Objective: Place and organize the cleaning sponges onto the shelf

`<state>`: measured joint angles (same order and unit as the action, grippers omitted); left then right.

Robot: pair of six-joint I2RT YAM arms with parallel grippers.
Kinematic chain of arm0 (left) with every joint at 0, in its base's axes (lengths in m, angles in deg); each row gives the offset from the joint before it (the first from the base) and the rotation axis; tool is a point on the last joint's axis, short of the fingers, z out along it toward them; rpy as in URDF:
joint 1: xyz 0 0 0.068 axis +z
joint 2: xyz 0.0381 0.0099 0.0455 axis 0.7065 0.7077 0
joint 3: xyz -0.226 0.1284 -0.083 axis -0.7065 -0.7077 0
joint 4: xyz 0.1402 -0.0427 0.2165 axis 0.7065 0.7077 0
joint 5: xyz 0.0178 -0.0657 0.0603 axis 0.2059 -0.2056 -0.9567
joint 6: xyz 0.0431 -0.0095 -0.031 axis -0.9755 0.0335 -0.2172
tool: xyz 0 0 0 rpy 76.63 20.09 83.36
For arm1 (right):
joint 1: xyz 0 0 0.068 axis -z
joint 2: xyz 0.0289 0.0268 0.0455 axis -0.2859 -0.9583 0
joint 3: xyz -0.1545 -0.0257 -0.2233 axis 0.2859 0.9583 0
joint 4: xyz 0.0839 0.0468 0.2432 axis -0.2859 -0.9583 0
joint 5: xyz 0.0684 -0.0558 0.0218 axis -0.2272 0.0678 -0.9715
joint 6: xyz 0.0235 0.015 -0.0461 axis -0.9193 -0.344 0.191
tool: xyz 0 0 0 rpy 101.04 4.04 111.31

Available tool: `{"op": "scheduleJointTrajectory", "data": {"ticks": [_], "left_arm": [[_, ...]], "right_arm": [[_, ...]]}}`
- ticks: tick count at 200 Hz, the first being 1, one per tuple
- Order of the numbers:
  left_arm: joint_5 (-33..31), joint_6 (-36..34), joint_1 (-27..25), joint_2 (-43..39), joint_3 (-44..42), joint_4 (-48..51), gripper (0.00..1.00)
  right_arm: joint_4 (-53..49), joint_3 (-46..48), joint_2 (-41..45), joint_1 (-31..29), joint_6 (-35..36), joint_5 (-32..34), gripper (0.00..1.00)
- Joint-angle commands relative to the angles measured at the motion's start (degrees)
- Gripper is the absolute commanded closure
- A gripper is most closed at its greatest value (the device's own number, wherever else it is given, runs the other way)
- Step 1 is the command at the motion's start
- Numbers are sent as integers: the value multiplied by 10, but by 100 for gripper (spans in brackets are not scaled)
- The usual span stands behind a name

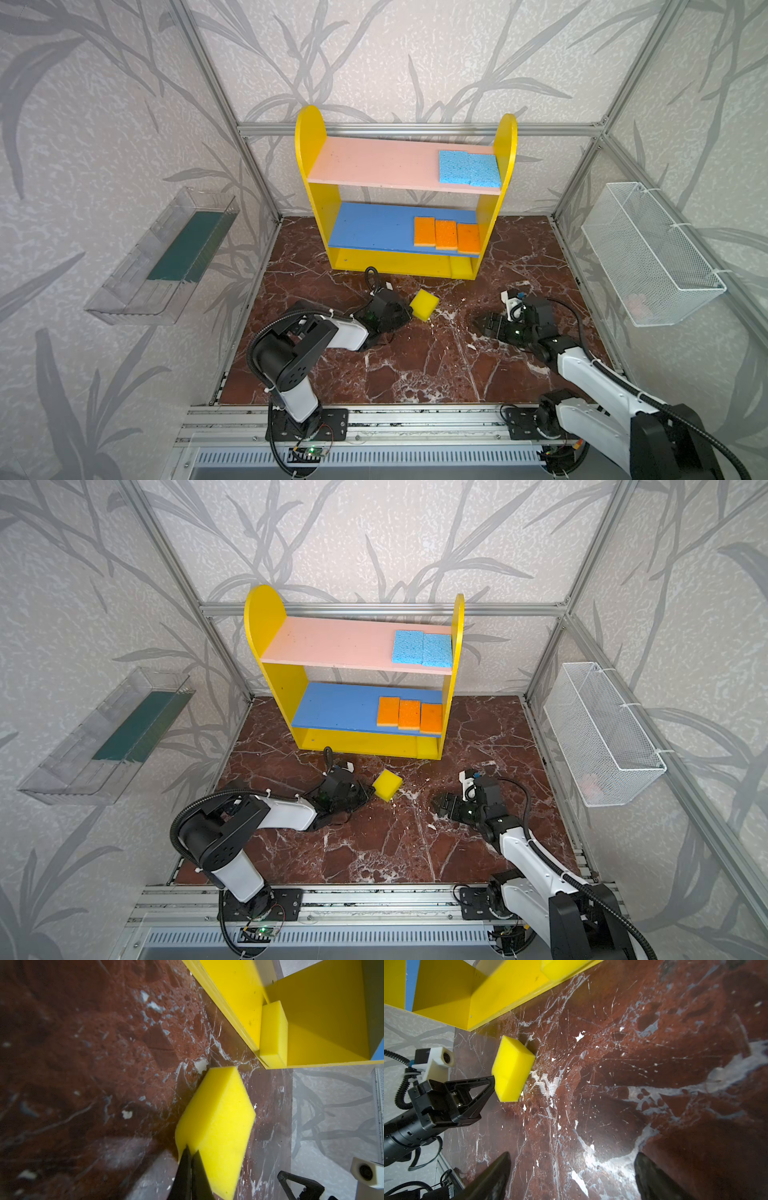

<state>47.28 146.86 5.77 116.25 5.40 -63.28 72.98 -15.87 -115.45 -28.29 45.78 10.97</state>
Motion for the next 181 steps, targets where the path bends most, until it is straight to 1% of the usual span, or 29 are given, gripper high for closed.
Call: {"op": "scheduleJointTrajectory", "data": {"ticks": [1,47,58,134,181], "left_arm": [[-50,63,-10,16,-2,-116,100],[-93,89,-14,55,16,-185,100],[-95,93,-13,65,23,-196,100],[-120,104,-10,125,80,-222,100],[-136,117,-8,163,118,-212,100]], "right_arm": [[0,-4,12,-2,-1,3,9],[1,5,22,-2,-1,5,9],[4,7,25,-2,-4,7,9],[25,18,22,-2,-11,8,9],[31,20,12,-2,-10,0,9]]}}
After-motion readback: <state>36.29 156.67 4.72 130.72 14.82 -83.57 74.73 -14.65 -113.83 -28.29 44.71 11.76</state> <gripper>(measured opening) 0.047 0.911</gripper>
